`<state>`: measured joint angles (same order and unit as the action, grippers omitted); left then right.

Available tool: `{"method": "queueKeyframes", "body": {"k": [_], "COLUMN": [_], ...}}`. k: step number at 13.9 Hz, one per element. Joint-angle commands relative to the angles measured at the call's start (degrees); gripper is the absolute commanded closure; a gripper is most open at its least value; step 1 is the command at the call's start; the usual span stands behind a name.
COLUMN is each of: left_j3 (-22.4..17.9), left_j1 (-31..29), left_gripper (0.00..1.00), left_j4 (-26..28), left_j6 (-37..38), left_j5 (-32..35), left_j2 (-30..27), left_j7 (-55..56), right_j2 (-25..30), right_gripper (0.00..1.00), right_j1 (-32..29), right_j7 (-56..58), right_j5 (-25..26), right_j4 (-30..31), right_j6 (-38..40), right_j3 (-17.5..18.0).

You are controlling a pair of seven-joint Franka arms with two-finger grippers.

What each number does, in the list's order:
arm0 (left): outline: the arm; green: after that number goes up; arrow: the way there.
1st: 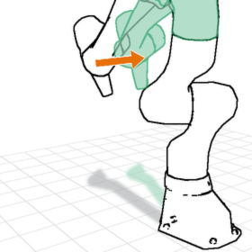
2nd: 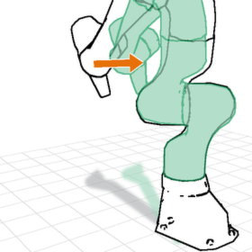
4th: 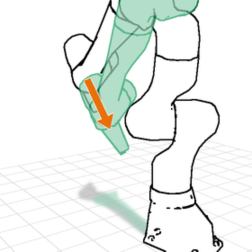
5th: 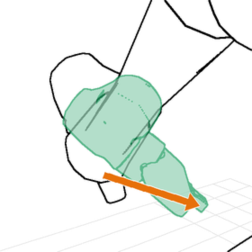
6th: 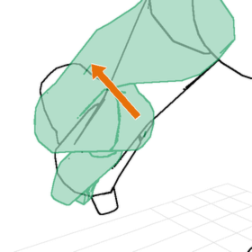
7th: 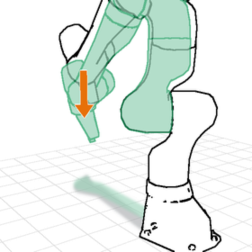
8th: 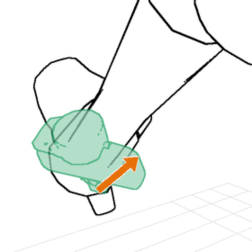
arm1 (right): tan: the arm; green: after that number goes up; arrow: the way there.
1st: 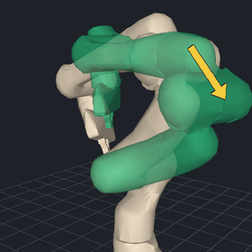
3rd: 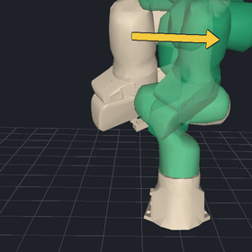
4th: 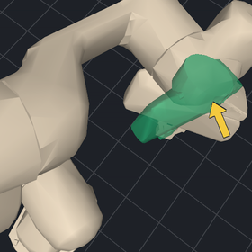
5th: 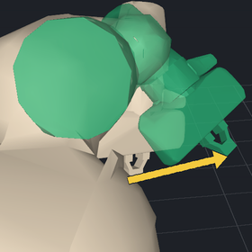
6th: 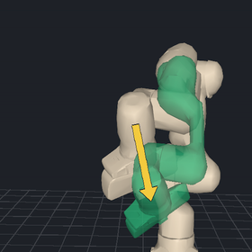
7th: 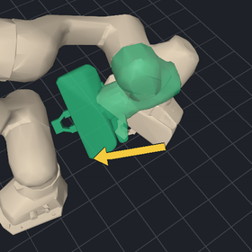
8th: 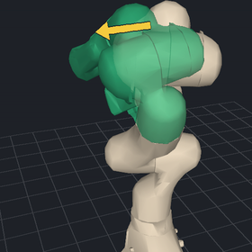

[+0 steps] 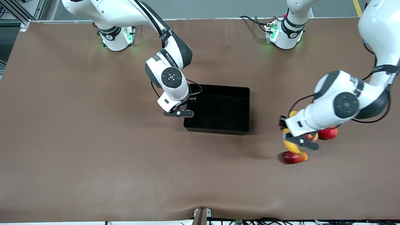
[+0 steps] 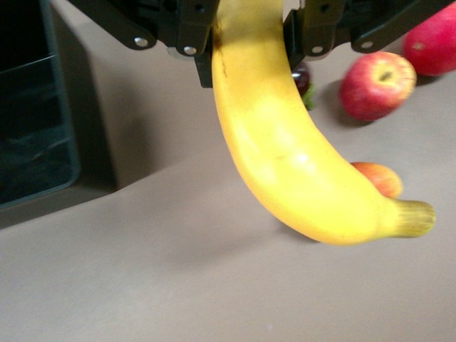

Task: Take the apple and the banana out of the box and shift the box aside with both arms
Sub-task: 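Lower the banana beside the mango and open the left gripper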

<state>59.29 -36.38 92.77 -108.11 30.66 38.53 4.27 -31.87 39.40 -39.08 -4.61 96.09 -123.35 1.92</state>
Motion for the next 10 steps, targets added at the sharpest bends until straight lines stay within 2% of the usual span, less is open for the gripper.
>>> {"method": "queueKeyframes", "body": {"k": [1,2,6,10], "left_j3": [-2.50,-4.25,-10.93,-17.00], "left_j1": [-1.85,-1.76,-1.41,-1.15], "left_gripper": [1.00,1.00,1.00,1.00], "left_j4": [0.14,-0.65,-5.92,-6.28], "left_j6": [-0.08,-0.69,-3.06,-12.63], "left_j5": [3.69,4.92,5.28,5.11], "left_j2": [-0.57,-0.22,1.98,4.44], "left_j7": [-9.06,-12.75,-31.73,-46.59], "right_j2": [0.31,0.23,0.66,4.17], "right_gripper": [0.86,1.00,1.00,1.00], "right_j1": [0.24,0.33,-0.63,-3.35], "right_j7": [-2.65,-4.23,-3.90,-3.55], "right_j5": [0.57,0.57,0.48,0.40], "right_j4": [1.47,1.39,1.12,0.95], "right_j6": [-1.89,-2.07,-1.28,2.75], "right_j3": [0.02,0.02,0.10,0.10]}}
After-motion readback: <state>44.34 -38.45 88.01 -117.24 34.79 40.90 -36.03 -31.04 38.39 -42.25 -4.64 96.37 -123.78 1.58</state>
